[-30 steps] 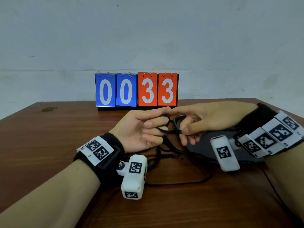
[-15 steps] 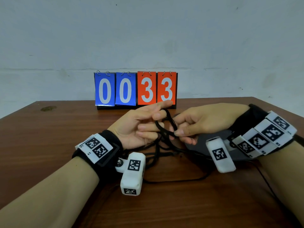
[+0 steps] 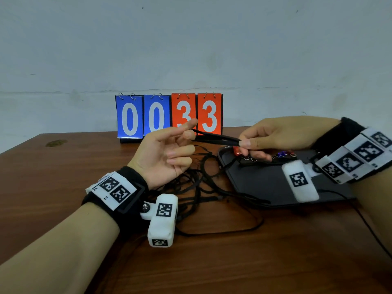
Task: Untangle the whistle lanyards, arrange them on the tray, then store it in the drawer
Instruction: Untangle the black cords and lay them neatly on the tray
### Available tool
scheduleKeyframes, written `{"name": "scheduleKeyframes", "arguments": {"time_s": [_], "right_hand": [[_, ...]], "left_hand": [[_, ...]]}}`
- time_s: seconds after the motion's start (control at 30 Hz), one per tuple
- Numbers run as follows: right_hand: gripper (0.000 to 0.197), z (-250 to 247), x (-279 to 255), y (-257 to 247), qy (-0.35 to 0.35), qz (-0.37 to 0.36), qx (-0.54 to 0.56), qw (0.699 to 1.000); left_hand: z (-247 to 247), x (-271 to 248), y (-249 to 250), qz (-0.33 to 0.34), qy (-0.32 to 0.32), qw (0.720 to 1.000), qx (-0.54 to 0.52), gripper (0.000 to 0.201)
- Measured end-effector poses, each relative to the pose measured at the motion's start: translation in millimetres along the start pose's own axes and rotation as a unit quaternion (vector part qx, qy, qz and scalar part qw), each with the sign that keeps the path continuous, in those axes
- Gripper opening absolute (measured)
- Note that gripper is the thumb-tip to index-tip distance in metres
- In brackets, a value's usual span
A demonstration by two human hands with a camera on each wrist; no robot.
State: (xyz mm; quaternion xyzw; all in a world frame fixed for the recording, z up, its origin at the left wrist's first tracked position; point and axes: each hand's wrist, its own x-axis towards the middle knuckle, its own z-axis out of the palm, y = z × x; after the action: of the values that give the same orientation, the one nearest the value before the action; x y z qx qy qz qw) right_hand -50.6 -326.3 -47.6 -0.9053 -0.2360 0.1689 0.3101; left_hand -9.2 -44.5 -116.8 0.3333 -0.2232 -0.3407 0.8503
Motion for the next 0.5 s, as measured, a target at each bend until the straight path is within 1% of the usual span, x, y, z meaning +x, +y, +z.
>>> {"name": "scheduleKeyframes", "arguments": {"time_s": [0.1, 0.17, 0.27, 0.37, 0.5], "right_hand": [[0.028, 1, -8, 6, 0.036, -0.02, -0.019, 0.999], [0.028, 5, -11, 11, 0.039, -0.029, -0.03, 0.998], [0.029, 11, -14, 16, 0.031, -0.027, -0.046, 0.998], [0.029, 11, -20, 17, 0.043, -0.018, -0.056, 0.997], [0.028, 4, -25, 20, 0.083, -0.018, -0.033, 0.996]], "left_hand": [[5, 2, -5, -0.001, 0.035, 0.999, 0.022, 0.024], [7, 3, -7, -0.015, 0.056, 0.997, 0.051, 0.026], [7, 4, -7, -0.034, 0.075, 0.993, 0.083, 0.036], [3, 4, -3, -0.028, 0.086, 0.993, 0.073, 0.041], [3, 4, -3, -0.016, 0.083, 0.994, 0.075, 0.035]]}}
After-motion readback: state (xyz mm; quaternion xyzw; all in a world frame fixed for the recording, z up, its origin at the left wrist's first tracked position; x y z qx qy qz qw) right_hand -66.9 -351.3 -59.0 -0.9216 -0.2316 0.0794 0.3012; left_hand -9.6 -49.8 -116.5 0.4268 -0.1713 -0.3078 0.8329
